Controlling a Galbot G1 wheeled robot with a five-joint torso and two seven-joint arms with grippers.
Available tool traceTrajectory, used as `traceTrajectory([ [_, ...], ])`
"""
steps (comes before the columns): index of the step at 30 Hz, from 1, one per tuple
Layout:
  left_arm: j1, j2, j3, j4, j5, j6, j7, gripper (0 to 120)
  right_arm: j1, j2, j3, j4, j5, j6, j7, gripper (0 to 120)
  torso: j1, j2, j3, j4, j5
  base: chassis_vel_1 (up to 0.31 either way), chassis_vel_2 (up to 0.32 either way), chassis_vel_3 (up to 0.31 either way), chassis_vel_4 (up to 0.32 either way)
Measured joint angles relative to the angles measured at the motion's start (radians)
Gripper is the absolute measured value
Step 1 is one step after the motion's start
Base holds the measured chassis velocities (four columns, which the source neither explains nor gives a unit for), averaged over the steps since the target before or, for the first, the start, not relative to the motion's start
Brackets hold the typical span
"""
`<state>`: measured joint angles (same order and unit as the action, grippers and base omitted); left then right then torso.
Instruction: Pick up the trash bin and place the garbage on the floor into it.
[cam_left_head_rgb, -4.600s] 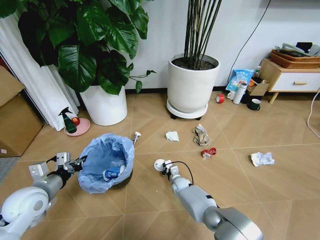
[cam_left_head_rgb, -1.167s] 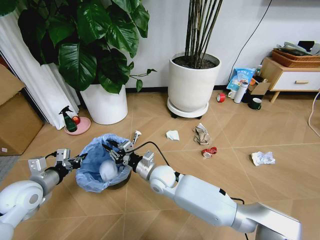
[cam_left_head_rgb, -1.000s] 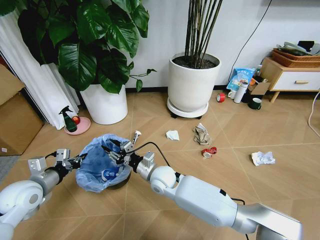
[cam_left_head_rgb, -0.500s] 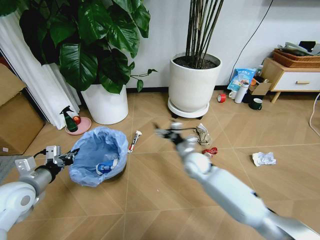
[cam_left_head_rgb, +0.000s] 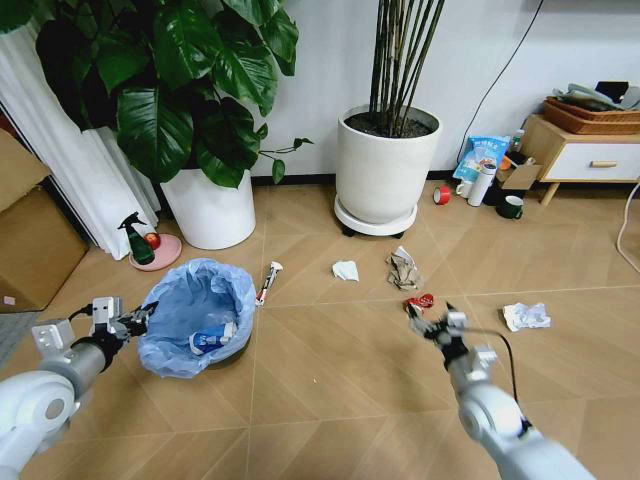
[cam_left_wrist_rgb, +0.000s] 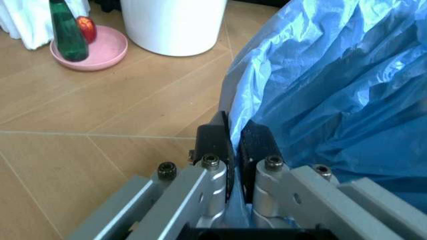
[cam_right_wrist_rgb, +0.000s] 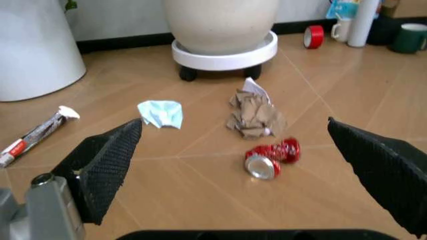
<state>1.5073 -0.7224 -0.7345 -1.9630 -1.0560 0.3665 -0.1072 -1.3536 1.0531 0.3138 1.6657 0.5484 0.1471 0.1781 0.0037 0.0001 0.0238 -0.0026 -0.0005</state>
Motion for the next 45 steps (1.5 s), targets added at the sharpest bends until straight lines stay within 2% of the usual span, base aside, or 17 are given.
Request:
traceTrajectory([
  [8,0.007,0.0,-0.005,-0.007,0.017,-0.001,-0.004,0,-0.045,0.052,0.037,0.026,-0.028,0.011,-0.02,100,0.0,0.0,0.0,0.0005,-0.0001,0.0,0.0,0.0,0.0],
  [14,0.008,0.002,-0.008,-0.01,0.016,-0.001,-0.005,0,-0.053,0.055,0.044,0.029,-0.036,0.018,-0.03,100,0.0,0.0,0.0,0.0003,-0.0002,0.0,0.0,0.0,0.0],
  [32,0.002,0.007,-0.08,0.086,0.02,-0.02,0.001,0,-0.048,0.04,0.047,0.036,-0.037,0.024,-0.048,100,0.0,0.0,0.0,0.0003,-0.0003,-0.017,0.023,0.023,-0.018],
  [45,0.005,0.007,-0.086,0.094,0.018,-0.023,0.001,0,-0.019,0.044,0.007,0.001,-0.045,0.028,-0.072,100,0.0,0.0,0.0,0.0003,-0.0002,-0.059,0.059,0.051,-0.06],
])
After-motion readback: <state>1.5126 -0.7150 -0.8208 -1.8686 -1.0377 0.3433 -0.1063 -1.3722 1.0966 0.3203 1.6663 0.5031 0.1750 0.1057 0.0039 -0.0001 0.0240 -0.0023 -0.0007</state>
